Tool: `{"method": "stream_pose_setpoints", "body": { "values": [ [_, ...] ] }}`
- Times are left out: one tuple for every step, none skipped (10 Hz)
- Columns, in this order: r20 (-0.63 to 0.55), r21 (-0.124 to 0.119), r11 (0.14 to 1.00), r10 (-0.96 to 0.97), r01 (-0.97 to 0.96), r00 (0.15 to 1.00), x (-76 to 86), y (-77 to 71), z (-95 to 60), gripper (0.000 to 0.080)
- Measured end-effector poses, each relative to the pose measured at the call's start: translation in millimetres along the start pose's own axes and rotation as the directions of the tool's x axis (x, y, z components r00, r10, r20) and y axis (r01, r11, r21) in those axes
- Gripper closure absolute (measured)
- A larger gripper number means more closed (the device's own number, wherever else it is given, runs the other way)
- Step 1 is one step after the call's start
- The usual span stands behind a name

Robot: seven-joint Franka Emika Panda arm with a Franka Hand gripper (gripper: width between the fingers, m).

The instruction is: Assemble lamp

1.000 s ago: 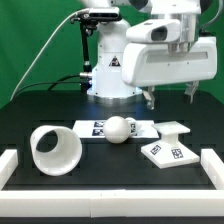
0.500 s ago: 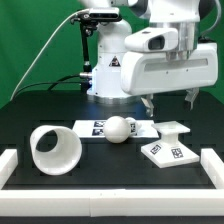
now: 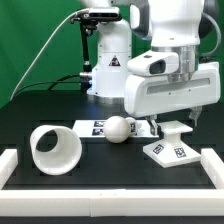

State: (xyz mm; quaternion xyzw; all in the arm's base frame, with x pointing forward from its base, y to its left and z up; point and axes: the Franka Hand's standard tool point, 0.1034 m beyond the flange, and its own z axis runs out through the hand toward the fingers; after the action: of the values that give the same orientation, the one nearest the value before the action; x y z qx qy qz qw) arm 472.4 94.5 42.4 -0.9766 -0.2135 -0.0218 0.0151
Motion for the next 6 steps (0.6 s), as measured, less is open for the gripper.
{"method": "stream_pose_setpoints", "body": {
  "values": [
    [-0.003, -0.001, 1.0, -0.006, 0.006, 1.0, 0.1, 2.4, -0.4, 0.01],
    [-0.002, 0.0, 1.0, -0.008, 0.008, 1.0, 0.3, 1.3, -0.3, 0.01],
    [-0.002, 0.0, 1.0, -0.008, 0.008, 1.0, 0.3, 1.4, -0.3, 0.0217],
    [-0.002, 0.0, 1.0, -0.008, 0.008, 1.0, 0.3, 1.3, -0.3, 0.0268],
    [-0.002, 0.0, 1.0, -0.008, 0.008, 1.0, 0.3, 1.3, -0.3, 0.0268],
    [-0.002, 0.0, 1.0, -0.008, 0.008, 1.0, 0.3, 1.3, -0.3, 0.0268]
  ]
}}
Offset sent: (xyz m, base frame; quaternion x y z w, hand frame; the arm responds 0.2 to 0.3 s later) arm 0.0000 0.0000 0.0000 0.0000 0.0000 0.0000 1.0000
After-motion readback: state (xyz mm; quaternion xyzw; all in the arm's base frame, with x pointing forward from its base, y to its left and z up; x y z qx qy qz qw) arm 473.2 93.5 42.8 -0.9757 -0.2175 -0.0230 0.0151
